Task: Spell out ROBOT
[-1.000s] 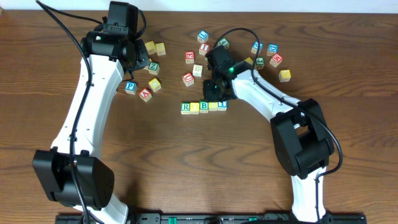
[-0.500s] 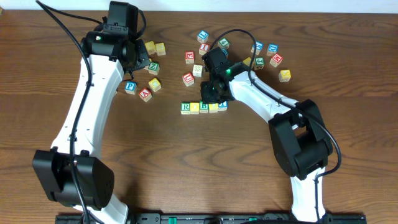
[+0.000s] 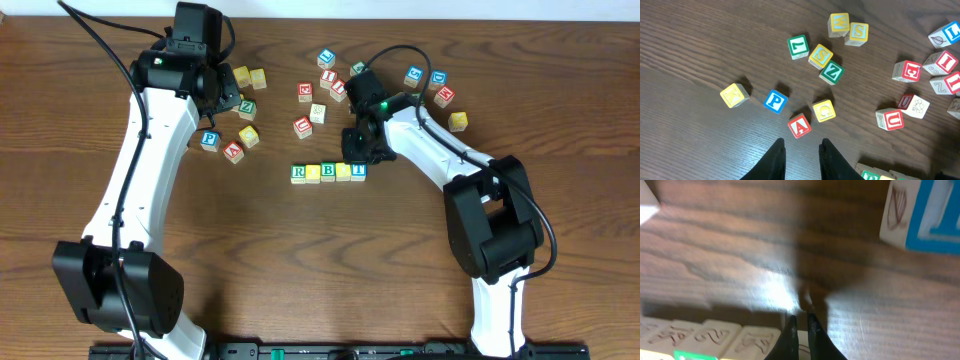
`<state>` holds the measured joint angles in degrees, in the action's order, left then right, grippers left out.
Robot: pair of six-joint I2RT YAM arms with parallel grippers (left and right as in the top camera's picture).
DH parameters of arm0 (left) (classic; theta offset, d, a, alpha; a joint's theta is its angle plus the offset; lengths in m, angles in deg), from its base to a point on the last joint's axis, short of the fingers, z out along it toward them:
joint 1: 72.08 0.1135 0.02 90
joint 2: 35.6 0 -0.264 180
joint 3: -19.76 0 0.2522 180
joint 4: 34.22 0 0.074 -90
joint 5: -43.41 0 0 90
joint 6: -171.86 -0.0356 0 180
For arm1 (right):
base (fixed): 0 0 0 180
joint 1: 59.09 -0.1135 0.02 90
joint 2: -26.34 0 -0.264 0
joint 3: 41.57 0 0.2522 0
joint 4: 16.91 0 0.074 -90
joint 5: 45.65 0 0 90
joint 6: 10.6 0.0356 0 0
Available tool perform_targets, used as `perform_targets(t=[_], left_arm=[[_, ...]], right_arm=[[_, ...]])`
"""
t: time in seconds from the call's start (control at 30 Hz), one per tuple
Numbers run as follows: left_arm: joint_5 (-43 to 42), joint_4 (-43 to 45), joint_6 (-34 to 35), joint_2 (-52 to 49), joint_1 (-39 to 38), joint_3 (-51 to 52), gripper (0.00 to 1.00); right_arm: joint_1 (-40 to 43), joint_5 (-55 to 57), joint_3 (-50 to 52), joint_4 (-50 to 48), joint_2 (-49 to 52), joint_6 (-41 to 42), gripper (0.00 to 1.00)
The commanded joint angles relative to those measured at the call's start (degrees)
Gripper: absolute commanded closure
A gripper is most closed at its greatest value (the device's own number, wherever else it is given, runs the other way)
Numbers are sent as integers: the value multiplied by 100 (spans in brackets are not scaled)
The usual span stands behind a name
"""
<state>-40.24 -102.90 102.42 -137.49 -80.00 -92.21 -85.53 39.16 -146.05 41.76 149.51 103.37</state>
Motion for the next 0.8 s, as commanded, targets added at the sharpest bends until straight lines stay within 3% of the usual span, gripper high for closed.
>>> perform_targets(t=[0.0,0.6,0.77], left_arm=[[15,-9,-20,-2,9,50,77],[15,-11,-22,-2,9,50,77],[15,-9,-22,-2,9,50,77]], right_arm=[[-35,13,-98,103,59,59,97],[275,7,-468,94,-15,-96,97],[396,-1008,-715,568,-70,-949,95]])
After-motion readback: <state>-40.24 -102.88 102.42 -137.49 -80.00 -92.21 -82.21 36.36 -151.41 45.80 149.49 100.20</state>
